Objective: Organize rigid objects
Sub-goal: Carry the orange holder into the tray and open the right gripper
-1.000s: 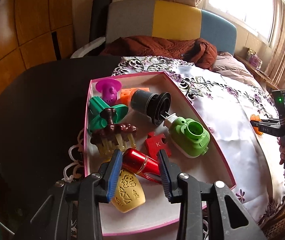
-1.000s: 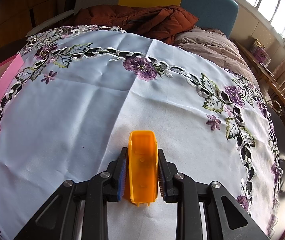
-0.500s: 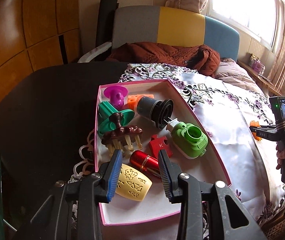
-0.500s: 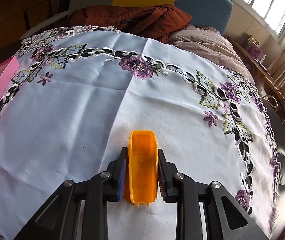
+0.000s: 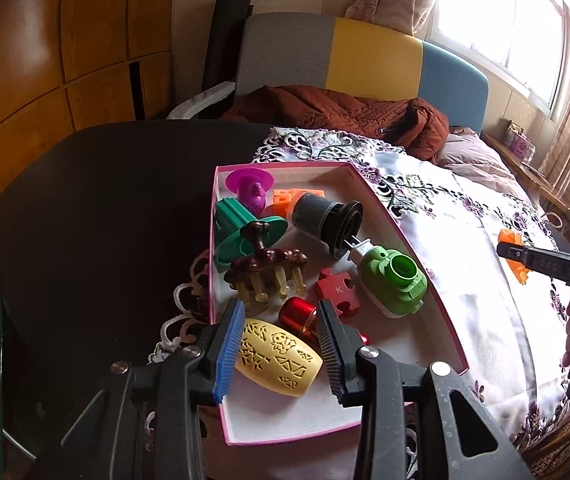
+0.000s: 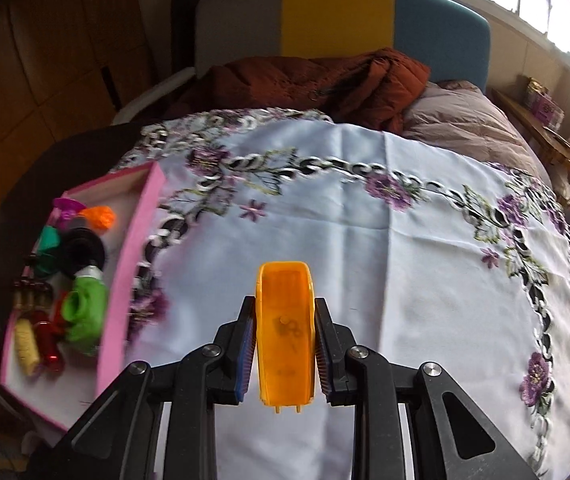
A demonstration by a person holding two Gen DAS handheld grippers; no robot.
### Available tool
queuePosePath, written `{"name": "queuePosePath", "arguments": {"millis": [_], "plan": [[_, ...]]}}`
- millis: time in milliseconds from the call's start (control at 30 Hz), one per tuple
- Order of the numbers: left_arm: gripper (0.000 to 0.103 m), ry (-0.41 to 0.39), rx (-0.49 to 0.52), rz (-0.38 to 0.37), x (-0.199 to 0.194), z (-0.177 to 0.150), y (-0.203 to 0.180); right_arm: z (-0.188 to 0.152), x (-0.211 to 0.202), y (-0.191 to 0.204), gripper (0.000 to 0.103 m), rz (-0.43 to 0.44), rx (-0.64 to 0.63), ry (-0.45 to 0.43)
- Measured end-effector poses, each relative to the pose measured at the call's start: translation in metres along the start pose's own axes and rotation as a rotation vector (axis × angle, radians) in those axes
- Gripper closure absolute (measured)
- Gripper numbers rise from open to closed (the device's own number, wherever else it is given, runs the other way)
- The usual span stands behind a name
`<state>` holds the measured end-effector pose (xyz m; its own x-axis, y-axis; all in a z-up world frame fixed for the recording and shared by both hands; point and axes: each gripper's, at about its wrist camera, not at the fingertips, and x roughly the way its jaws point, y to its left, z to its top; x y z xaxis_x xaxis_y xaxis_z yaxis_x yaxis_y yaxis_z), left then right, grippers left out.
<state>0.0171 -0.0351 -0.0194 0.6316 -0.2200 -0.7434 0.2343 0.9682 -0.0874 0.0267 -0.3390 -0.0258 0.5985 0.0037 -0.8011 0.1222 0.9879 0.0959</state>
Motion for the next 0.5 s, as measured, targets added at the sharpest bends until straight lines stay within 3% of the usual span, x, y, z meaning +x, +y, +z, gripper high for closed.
{"name": "queuePosePath", "arguments": {"millis": [267,400,500], "plan": [[0.065,-0.002,-0.043,0.026,-0.002,-0.004,0.020,0.000,-0.026,0.105,0.076,0.219,-0.143,-0.042],[0.062,-0.004,-0.079,0.053,-0.005,-0.004,0.035,-0.008,-0.022,0.142,0.076,0.279,-0.190,-0.021],[0.061,-0.009,-0.102,0.082,-0.008,-0.004,0.045,-0.018,-0.012,0.159,0.076,0.275,-0.214,0.011]]}}
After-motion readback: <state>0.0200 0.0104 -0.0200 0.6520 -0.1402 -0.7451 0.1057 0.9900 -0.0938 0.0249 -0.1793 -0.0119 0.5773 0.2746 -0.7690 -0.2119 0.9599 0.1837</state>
